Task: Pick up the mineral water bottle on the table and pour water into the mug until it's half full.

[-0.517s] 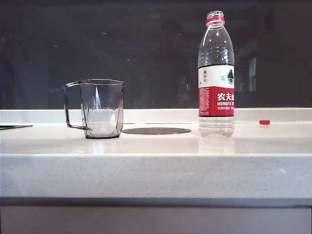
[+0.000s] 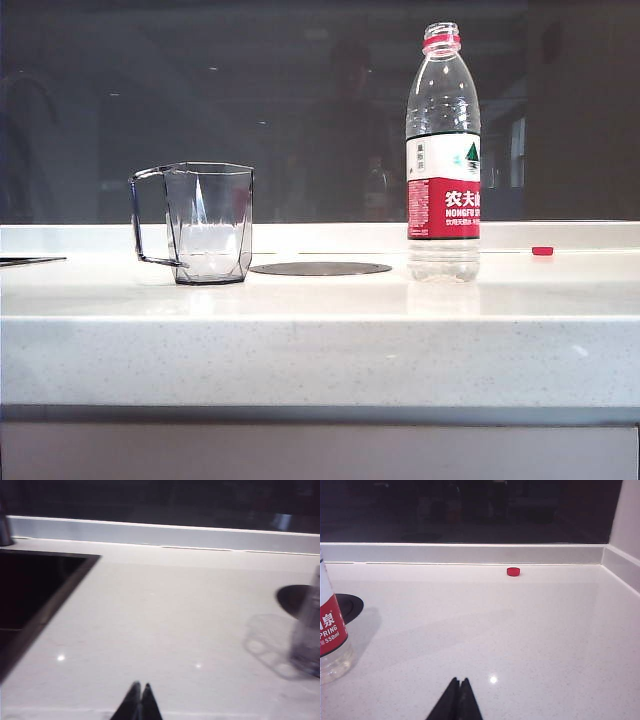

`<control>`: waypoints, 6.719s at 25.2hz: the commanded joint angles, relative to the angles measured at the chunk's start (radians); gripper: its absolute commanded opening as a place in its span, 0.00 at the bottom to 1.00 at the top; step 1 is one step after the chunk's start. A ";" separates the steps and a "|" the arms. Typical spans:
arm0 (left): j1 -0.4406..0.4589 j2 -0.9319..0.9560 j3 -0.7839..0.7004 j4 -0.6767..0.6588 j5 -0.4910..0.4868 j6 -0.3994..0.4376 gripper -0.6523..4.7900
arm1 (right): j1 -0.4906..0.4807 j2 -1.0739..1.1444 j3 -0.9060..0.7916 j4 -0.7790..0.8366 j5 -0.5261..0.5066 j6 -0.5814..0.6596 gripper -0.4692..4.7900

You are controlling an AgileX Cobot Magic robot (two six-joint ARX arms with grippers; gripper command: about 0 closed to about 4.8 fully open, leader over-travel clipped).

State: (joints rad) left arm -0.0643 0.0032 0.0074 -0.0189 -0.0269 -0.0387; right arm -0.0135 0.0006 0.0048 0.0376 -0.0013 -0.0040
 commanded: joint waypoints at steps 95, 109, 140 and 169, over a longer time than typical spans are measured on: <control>-0.634 0.000 0.003 0.011 0.006 0.002 0.11 | 0.512 1.790 0.510 1.336 0.234 0.053 0.55; -0.502 0.000 0.003 0.011 0.005 0.002 0.11 | 0.552 1.648 0.565 1.104 0.182 -0.249 0.55; -0.346 0.000 0.003 0.005 0.005 0.002 0.11 | 0.648 1.621 0.885 0.565 0.378 -1.184 0.54; -0.346 0.000 0.003 0.005 0.005 0.002 0.11 | 0.649 1.621 0.885 0.619 0.452 -1.396 0.54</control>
State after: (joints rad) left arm -0.4126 0.0040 0.0074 -0.0200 -0.0265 -0.0383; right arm 0.6338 1.6337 0.8776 0.5892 0.4454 -1.3933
